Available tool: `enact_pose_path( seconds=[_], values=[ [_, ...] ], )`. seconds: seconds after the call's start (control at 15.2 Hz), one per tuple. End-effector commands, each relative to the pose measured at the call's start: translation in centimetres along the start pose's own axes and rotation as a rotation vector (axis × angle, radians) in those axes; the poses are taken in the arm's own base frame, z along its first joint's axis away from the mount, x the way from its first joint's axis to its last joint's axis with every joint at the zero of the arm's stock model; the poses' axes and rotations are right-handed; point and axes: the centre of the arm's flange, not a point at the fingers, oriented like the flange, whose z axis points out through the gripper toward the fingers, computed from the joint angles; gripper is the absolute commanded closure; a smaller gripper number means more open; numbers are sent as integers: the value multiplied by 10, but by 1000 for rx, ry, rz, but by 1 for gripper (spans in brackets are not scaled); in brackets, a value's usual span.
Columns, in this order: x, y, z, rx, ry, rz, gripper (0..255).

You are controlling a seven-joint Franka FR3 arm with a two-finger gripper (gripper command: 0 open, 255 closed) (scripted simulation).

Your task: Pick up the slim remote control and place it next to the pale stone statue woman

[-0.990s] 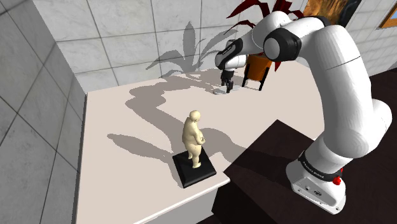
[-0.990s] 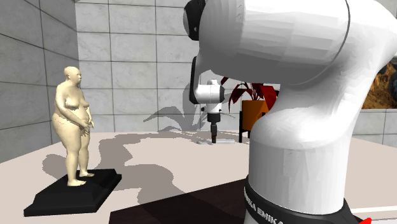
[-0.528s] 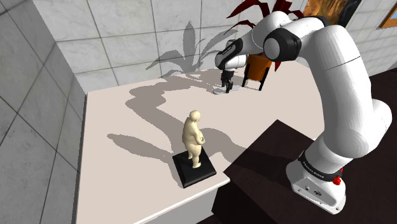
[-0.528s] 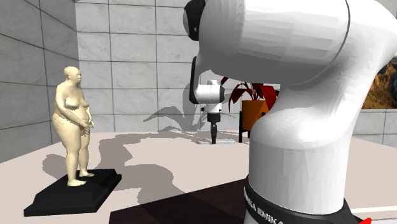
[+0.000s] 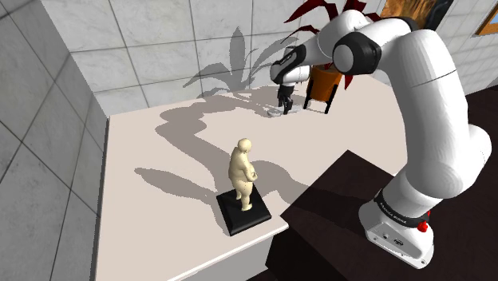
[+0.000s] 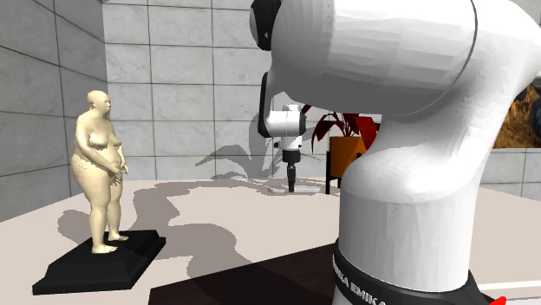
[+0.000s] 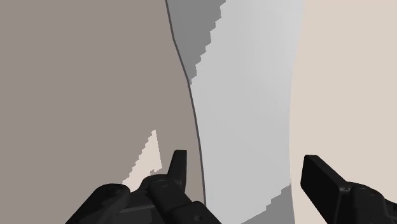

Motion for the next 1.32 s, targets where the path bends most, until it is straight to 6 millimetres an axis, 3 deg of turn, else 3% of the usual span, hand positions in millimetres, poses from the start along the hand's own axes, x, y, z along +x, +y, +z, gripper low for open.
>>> enact_pose_path(
  seconds=[0.0, 1.25],
  values=[
    [0, 0, -10, 0, 0, 0, 255],
    [-1, -1, -110, 0, 0, 0, 255]
  ],
)
